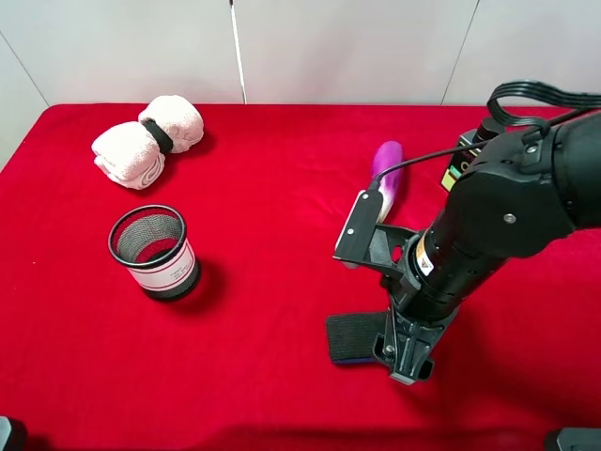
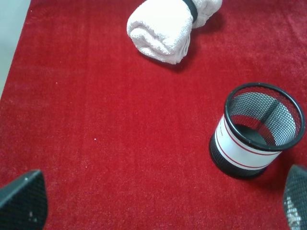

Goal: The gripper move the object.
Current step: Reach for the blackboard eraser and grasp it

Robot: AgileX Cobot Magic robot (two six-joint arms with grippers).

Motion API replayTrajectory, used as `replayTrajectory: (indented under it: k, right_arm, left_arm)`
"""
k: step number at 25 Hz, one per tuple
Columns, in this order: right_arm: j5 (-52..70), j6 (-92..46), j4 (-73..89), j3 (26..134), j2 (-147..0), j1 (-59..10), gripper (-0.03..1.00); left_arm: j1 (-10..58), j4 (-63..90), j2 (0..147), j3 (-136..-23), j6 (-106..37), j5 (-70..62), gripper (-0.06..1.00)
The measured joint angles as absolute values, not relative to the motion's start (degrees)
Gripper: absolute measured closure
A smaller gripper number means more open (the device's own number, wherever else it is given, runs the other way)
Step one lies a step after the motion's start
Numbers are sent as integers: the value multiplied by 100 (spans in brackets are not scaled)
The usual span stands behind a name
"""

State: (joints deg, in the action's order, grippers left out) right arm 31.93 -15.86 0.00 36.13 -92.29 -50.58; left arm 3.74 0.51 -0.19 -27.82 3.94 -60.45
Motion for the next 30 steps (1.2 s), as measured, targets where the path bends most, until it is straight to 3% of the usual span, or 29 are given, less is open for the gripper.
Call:
replayTrajectory:
  k: [30]
  right_arm:
    - [2766,-1512,-119,3619,-9768,-5058,28]
  left_arm:
    - [374,51,-19,-2782,398,-6045,-4]
